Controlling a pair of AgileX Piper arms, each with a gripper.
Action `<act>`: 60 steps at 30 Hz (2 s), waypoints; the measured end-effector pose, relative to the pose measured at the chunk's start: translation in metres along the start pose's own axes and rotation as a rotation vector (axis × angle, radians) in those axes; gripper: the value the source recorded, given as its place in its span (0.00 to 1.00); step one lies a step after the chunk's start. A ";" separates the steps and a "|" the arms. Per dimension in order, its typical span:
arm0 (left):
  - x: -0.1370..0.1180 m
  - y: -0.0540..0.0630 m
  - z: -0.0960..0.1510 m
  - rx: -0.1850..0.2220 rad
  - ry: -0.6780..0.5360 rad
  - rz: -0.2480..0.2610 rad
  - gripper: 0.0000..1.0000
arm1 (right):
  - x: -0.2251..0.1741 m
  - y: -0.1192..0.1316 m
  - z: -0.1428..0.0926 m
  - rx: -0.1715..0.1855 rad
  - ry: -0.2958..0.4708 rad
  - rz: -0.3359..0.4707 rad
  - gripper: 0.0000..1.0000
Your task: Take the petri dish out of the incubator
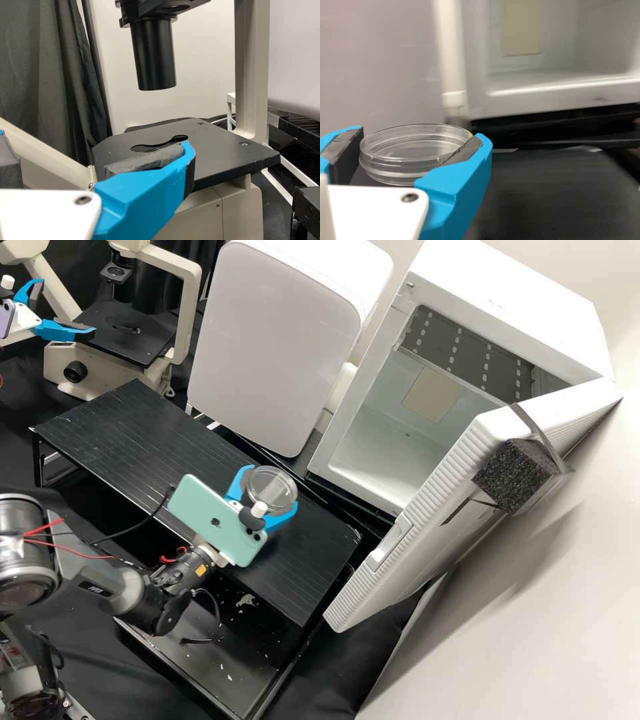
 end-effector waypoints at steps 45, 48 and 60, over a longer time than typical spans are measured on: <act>0.000 0.000 0.000 0.000 0.000 0.000 1.00 | -0.026 -0.042 -0.020 -0.119 0.082 -0.153 1.00; 0.000 0.000 0.000 0.000 0.000 0.000 1.00 | -0.029 -0.041 -0.022 -0.123 0.088 -0.137 1.00; 0.000 0.000 0.000 0.000 0.000 0.000 1.00 | -0.058 -0.024 -0.036 0.026 0.080 0.145 1.00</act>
